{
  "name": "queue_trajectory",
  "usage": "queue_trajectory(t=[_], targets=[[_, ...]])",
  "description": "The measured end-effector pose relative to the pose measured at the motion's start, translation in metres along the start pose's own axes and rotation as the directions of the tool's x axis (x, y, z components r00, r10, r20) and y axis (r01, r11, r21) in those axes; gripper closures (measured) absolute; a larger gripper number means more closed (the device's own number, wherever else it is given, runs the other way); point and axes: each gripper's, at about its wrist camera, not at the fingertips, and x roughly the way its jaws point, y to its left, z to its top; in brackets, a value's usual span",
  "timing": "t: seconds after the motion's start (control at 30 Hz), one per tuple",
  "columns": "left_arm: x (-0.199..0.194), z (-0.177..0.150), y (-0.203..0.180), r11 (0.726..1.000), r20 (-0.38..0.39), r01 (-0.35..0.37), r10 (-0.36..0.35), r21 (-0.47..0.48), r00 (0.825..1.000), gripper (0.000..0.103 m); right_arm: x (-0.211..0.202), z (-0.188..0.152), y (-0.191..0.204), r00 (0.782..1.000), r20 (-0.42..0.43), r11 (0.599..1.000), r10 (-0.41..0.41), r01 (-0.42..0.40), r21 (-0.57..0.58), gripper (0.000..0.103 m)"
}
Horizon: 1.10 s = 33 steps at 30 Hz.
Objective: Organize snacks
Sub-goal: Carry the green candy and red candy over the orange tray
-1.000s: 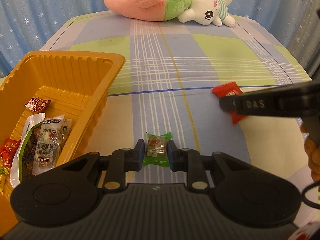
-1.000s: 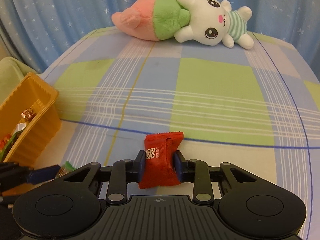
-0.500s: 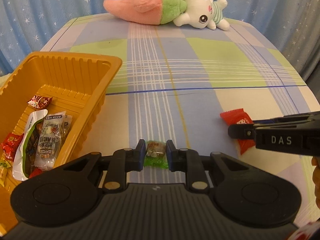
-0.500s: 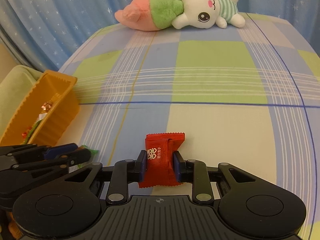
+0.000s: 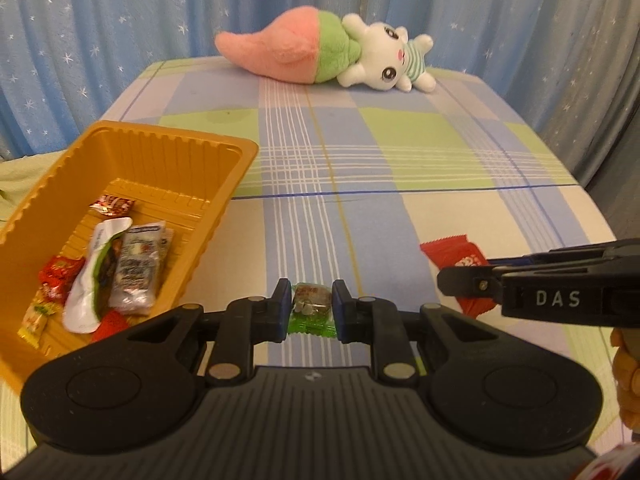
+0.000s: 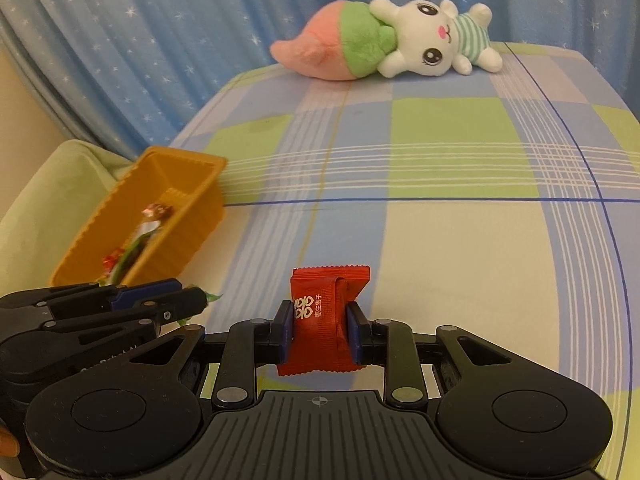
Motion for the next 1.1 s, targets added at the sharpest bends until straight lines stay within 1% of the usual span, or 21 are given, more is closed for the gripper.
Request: queue_trajectory(t=[0.17, 0.3, 0.63, 0.87, 1.1], targets=[[-0.031, -0.007, 0.011, 1.000, 0.032, 0.003, -0.003, -0.004, 0.999, 0.083, -0.011, -0.009, 0.024, 1.000, 0.000, 1.000, 0.025, -0.025, -0.015, 0.075], [-0.055, -0.012, 0.026, 1.000, 0.063, -0.002, 0.003, -0.017, 0.998, 0.083, -0.017, -0.013, 0.048, 0.999, 0.002, 0.998, 0.055, -0.054, -0.028, 0.075], [-0.097, -0.015, 0.087, 0.997, 0.120, -0.054, 0.061, -0.057, 0.991, 0.083, -0.013, -0.011, 0.126, 0.990, 0.006, 0.986, 0.143, -0.142, -0.090, 0.075], [-0.102, -0.008, 0.132, 0.995, 0.137, -0.087, 0.092, -0.047, 0.986, 0.083, 0.010, 0.000, 0.177, 0.985, 0.002, 0.980, 0.172, -0.170, -0.107, 0.075], [-0.088, 0.006, 0.171, 0.994, 0.135, -0.104, 0.105, -0.012, 0.985, 0.083, 0.037, 0.013, 0.209, 0.987, -0.001, 0.983, 0.159, -0.158, -0.095, 0.075]])
